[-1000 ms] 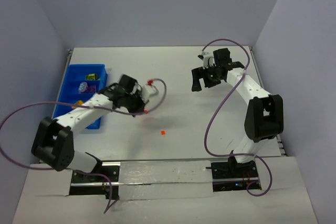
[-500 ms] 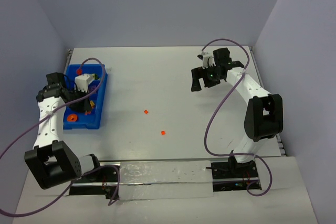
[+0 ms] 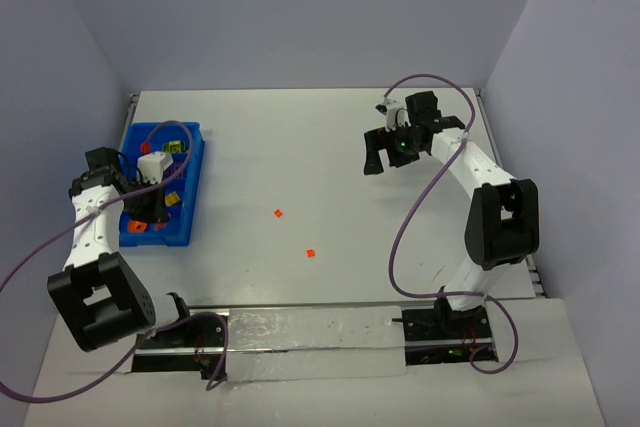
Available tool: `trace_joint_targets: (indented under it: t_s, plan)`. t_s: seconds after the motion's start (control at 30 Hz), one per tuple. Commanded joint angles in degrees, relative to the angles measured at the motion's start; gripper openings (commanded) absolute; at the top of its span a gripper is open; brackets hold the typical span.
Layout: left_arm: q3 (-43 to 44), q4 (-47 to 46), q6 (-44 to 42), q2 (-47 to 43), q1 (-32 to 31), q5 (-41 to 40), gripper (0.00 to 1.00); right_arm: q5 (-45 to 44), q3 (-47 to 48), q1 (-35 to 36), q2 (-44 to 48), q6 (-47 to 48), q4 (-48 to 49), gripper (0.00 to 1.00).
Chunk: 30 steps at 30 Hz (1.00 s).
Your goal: Sort the legos into containers by color
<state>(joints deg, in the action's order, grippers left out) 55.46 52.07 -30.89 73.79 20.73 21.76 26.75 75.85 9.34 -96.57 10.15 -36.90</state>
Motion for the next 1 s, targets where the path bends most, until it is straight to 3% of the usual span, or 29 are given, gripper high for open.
trace_joint_targets:
  t_s: [0.0, 0.17, 0.33, 0.53, 0.63, 0.77, 0.97]
  plan:
    - [1.6, -4.1, -0.4, 1.1, 0.4, -1.8, 0.18, 0.9, 2.4, -0.3, 0.2, 0.3, -0.3, 1.0]
    - [1.7, -5.5, -0.6, 1.6, 0.4, -3.1, 0.29, 0.9, 2.4, -0.3, 0.0, 0.3, -0.4, 1.0]
    - [1.6, -5.2, -1.1, 2.0, 0.5, -3.3, 0.54, 0.8, 2.5, -0.3, 0.0, 0.3, -0.4, 1.0]
    - [11.3, -1.6, -0.8, -1.3, -2.2, 6.7, 0.68, 1.0, 2.6, -0.2, -0.3, 0.1, -0.4, 1.0]
    - [12.5, -4.9, 5.2, -0.8, -12.0, 0.9, 0.71, 0.9, 3.0, -0.2, -0.7, 0.0, -0.4, 1.0]
    - [9.1, -13.0, 15.8, 2.0, -30.1, -9.0, 0.71, 0.3, 3.1, 0.1, -0.8, 0.1, -0.5, 1.0]
    - [7.6, -20.6, 21.5, 11.4, -42.1, -10.7, 0.65, -0.5, 2.9, 0.0, -0.9, 0.3, -0.5, 1.0]
